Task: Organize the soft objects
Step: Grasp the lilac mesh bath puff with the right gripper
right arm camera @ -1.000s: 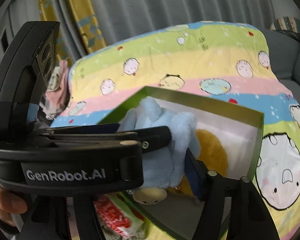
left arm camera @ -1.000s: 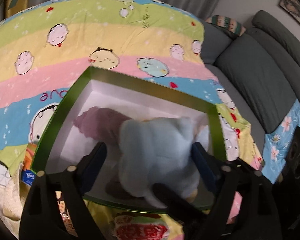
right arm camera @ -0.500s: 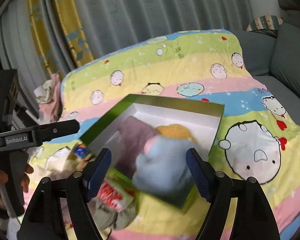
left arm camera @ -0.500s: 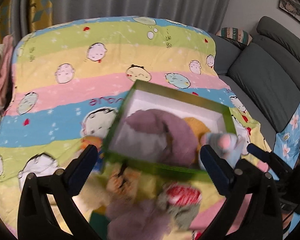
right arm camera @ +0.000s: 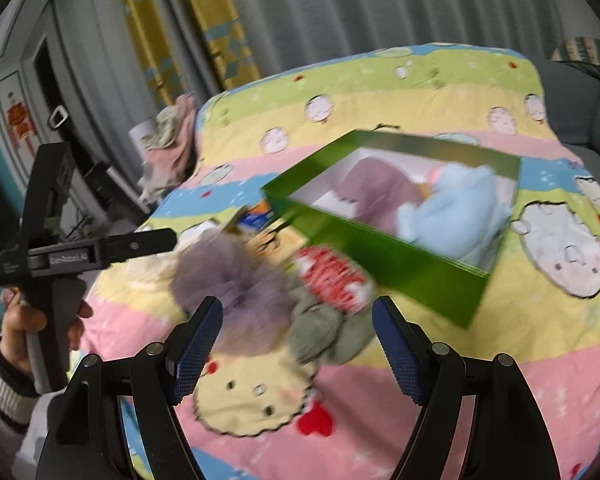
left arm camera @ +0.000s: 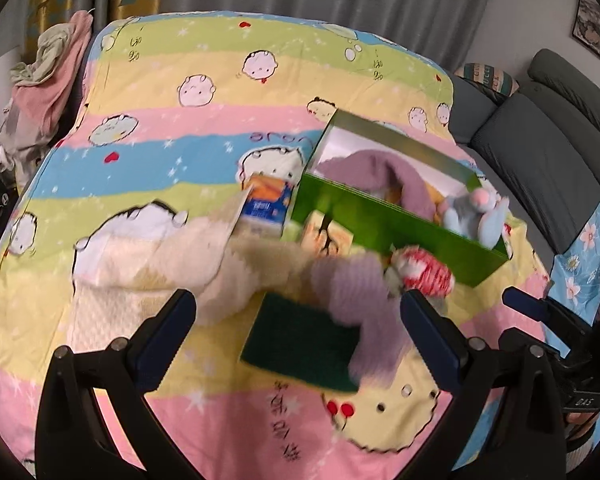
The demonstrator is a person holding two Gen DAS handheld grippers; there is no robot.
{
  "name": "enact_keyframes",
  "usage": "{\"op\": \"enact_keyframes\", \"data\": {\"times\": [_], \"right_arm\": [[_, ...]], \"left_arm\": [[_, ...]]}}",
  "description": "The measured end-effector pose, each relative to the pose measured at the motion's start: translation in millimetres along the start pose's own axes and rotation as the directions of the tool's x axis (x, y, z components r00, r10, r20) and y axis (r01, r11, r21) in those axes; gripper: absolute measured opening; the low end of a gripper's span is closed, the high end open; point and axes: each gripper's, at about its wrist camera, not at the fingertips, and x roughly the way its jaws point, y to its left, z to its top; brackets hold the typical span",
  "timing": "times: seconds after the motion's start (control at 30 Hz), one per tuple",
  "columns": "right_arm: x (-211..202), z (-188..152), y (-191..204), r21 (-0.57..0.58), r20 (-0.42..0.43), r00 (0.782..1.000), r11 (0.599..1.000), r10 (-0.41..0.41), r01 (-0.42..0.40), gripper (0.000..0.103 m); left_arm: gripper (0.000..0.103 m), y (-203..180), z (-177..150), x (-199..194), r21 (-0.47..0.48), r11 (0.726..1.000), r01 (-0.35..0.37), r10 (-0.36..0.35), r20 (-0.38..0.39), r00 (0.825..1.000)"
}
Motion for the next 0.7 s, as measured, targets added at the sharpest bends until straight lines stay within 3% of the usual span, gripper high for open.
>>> {"op": "enact_keyframes", "data": {"times": [0.17, 0.4, 0.7], "right_arm": [[20, -19, 20, -0.022, -0.042, 0.999, 0.999, 0.032, -0.033, 0.078], [53, -30, 34, -0.014, -0.089, 0.992, 0.995, 0.092, -0.094, 0.078], [78, -24, 43, -0.024, -0.09, 0.988, 0.992, 0.122, -0.124, 0.075]], "left_arm": [[0.102, -3, -20, 7, 0.005, 0.999, 0.031, -0.031, -0.006, 0.999], [0.1, -24, -23, 24, 0.065, 0.996, 0.056, -0.054, -0.021, 0.998], [0.072, -41, -19, 41, 0.14, 0.989, 0.054, -0.049, -0.039, 0.998]]}}
